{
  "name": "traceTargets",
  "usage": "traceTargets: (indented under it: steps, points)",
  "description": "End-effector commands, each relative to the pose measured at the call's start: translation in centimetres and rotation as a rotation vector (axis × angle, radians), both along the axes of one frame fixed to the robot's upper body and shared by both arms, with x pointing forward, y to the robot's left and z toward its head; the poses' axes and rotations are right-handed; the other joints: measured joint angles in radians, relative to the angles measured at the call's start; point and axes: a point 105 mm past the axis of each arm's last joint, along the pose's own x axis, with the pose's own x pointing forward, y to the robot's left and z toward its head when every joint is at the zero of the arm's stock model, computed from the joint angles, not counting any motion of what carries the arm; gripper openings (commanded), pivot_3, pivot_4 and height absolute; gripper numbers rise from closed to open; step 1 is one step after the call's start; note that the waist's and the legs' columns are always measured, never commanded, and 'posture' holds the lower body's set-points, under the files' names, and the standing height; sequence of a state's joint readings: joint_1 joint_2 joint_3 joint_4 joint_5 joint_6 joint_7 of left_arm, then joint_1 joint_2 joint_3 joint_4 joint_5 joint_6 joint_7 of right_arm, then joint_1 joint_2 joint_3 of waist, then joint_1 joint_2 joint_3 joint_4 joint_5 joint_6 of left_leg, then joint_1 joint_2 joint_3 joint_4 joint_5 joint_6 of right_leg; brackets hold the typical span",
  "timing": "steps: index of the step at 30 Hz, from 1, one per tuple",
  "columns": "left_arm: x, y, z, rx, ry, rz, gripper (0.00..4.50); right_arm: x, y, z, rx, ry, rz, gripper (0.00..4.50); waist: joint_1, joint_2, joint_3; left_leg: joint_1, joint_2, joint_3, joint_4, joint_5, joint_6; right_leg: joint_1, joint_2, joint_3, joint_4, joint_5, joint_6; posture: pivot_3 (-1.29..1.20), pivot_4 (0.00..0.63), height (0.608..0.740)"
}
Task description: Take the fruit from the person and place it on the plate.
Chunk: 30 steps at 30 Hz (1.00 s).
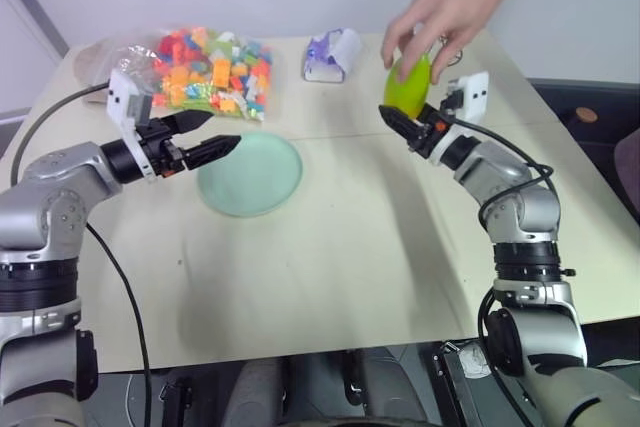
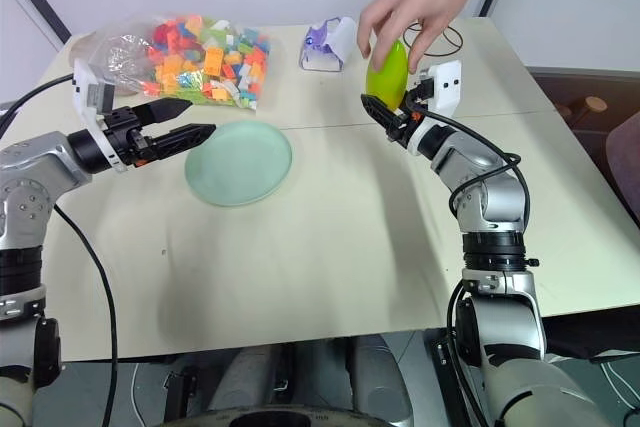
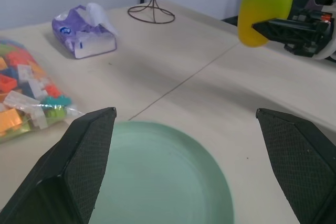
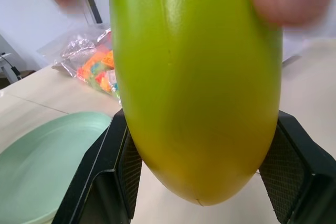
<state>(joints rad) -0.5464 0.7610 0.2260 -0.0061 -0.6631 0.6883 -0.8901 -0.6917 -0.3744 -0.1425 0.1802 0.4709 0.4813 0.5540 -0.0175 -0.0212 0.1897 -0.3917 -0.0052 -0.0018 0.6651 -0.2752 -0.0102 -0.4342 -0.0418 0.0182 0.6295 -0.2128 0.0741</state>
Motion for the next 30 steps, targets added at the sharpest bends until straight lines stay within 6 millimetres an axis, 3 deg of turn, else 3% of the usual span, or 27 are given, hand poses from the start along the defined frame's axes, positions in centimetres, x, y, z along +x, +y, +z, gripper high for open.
traceTargets:
  steps: [1, 9, 13, 23, 27, 30]
  points:
    - [-0.6, 1.1, 1.7, 0.017, -0.065, 0.028, 4.5, -1.0, 2.8, 1.6, -0.033, -0.046, 0.101, 2.43, -0.002, 0.0, 0.0, 0.0, 0.0, 0.0, 0.0, 0.0, 0.0, 0.0, 0.0, 0.0, 0.0, 0.0, 0.0, 0.0, 0.15, 0.74]
    - [-2.0, 3.7, 0.3, 0.048, -0.025, 0.128, 4.5, -3.6, 13.0, 0.0, -0.056, 0.007, 0.369, 2.43, -0.028, 0.0, 0.0, 0.0, 0.001, 0.0, -0.002, 0.0, 0.0, -0.002, 0.0, 0.0, 0.001, 0.0, 0.0, 0.0, 0.15, 0.74]
    - [-3.2, 5.0, -0.9, 0.055, -0.005, 0.201, 4.5, -3.3, 17.1, -1.8, -0.111, 0.012, 0.437, 2.43, -0.027, 0.0, 0.0, -0.001, 0.0, 0.0, -0.002, 0.0, 0.0, -0.003, -0.002, 0.0, 0.001, 0.0, 0.0, 0.0, 0.15, 0.74]
    - [-5.0, 5.7, -1.8, 0.049, 0.003, 0.282, 4.5, -0.8, 20.0, -4.0, -0.151, 0.023, 0.434, 2.43, -0.026, 0.0, 0.0, -0.001, -0.002, -0.001, -0.002, 0.0, -0.001, -0.003, -0.007, -0.001, 0.0, 0.0, -0.001, 0.0, 0.15, 0.74]
    - [-5.4, 5.9, -1.8, 0.052, 0.006, 0.293, 4.5, -0.9, 20.2, -3.9, -0.148, 0.015, 0.459, 4.46, -0.028, 0.0, 0.0, -0.001, -0.002, -0.001, -0.005, 0.0, -0.002, -0.004, -0.007, -0.001, 0.0, 0.0, -0.001, 0.0, 0.15, 0.74]
    - [-5.4, 5.9, -1.8, 0.053, 0.007, 0.296, 4.5, -0.9, 20.0, -3.8, -0.15, 0.003, 0.459, 4.46, -0.028, 0.0, 0.0, -0.001, -0.002, -0.001, -0.006, 0.001, -0.003, -0.005, -0.007, -0.001, 0.001, 0.0, -0.001, 0.0, 0.15, 0.74]
